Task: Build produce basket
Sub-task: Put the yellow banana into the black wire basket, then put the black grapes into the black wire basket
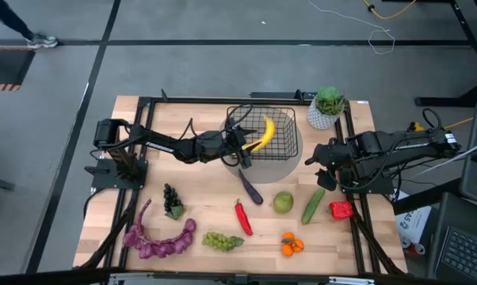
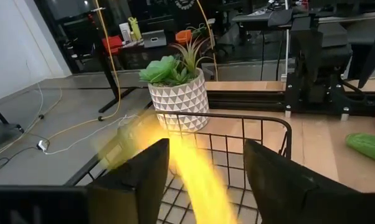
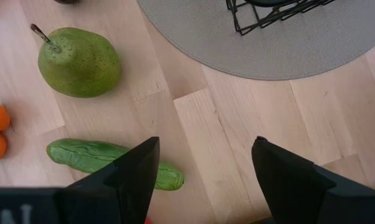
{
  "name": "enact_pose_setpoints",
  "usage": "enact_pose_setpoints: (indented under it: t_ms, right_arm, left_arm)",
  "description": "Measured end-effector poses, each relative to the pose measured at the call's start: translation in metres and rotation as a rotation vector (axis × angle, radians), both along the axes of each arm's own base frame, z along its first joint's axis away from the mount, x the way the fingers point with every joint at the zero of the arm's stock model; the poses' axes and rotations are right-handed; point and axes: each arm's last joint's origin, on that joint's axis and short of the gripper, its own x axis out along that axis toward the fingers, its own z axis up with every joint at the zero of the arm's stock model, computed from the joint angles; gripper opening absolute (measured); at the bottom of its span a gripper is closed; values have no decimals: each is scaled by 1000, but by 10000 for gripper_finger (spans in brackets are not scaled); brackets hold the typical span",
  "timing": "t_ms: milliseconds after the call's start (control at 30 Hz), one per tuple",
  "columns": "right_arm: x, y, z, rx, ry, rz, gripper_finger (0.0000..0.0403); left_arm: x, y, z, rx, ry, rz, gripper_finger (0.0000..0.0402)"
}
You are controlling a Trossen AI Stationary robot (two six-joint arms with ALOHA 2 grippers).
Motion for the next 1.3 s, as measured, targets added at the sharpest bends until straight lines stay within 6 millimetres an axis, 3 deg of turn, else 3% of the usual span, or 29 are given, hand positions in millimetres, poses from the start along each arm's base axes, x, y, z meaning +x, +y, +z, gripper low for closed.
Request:
enact_pose_setpoints:
  t_ms: [367,733,900,1133,1300]
  right_arm:
    - [0,0,0,0,0,0,255]
    - [0,0,0,0,0,0,255]
    - [0,0,0,2,0,-4,255]
    - [0,0,0,9,-1,-24,255]
    - [0,0,0,8,-1,-23,255]
  left_arm:
    - [0,0,0,-5,-2,0,218]
    - [0,-9,-1,-128,-46,-18,216]
    - [-10,-34,21,-202,-118,-86,216]
    - [-49,-81,56,-233,-20,-155,215]
    - [-80,-116,54,-384,143,-223,215]
